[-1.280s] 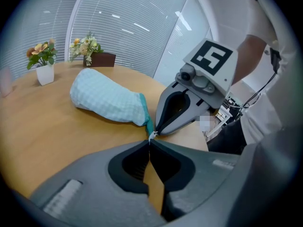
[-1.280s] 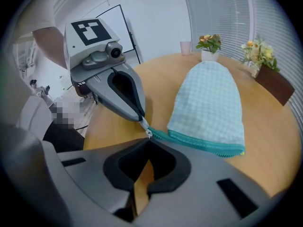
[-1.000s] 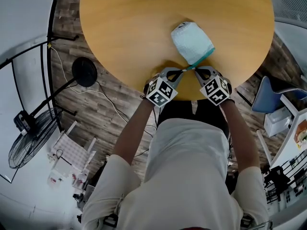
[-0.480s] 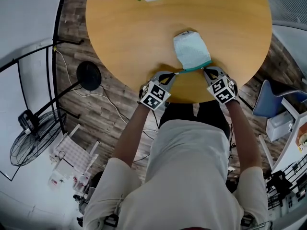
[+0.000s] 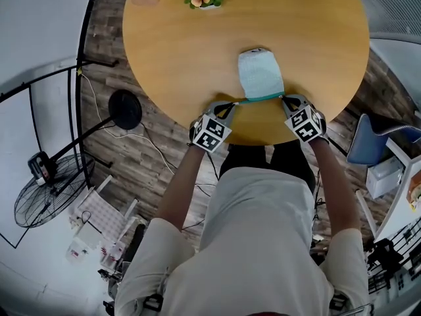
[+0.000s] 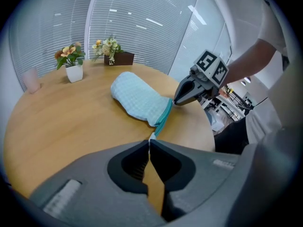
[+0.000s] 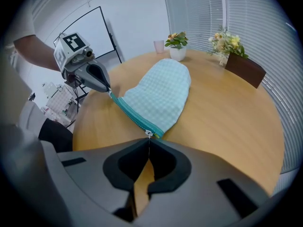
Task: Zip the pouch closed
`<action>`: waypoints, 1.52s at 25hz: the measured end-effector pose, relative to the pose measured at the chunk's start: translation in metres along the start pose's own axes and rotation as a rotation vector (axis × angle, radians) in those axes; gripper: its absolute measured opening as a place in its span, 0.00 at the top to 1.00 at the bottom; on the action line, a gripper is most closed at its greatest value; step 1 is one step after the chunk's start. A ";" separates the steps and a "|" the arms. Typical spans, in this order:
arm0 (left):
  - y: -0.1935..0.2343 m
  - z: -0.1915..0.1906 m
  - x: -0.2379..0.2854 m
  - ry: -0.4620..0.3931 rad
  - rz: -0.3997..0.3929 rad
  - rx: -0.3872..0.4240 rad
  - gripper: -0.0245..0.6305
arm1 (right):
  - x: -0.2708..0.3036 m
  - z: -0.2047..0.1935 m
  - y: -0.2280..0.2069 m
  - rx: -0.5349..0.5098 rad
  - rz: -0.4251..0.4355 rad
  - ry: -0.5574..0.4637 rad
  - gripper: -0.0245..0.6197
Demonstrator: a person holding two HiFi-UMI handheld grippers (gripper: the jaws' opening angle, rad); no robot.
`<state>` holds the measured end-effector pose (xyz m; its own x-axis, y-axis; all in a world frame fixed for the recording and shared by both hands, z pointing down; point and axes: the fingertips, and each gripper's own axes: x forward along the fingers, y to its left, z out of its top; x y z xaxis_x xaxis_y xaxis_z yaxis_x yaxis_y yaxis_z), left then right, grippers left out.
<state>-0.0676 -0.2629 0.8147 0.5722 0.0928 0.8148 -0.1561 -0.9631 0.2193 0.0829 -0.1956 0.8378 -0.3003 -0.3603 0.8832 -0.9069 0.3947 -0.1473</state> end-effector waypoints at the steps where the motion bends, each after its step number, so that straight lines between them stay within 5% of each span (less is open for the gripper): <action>1: -0.001 0.000 0.000 0.003 0.004 0.004 0.93 | 0.000 0.000 0.000 0.000 -0.007 0.003 0.95; 9: 0.001 0.008 -0.009 -0.034 0.043 -0.011 0.91 | -0.012 -0.002 -0.011 0.055 -0.080 -0.001 0.89; 11: 0.003 0.009 -0.015 -0.047 0.054 -0.032 0.83 | -0.019 -0.001 -0.011 0.062 -0.089 -0.010 0.87; 15: -0.001 0.012 -0.032 -0.083 0.073 -0.071 0.81 | -0.042 0.003 -0.004 0.066 -0.113 -0.045 0.87; 27: -0.036 0.094 -0.139 -0.373 0.163 -0.197 0.81 | -0.188 0.073 0.015 0.105 -0.177 -0.351 0.87; 38: -0.109 0.104 -0.207 -0.456 0.280 -0.365 0.81 | -0.285 0.056 0.056 0.066 -0.160 -0.485 0.88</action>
<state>-0.0855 -0.2033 0.5660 0.7420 -0.3439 0.5755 -0.5670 -0.7799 0.2650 0.1014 -0.1188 0.5530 -0.2442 -0.7687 0.5911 -0.9649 0.2535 -0.0688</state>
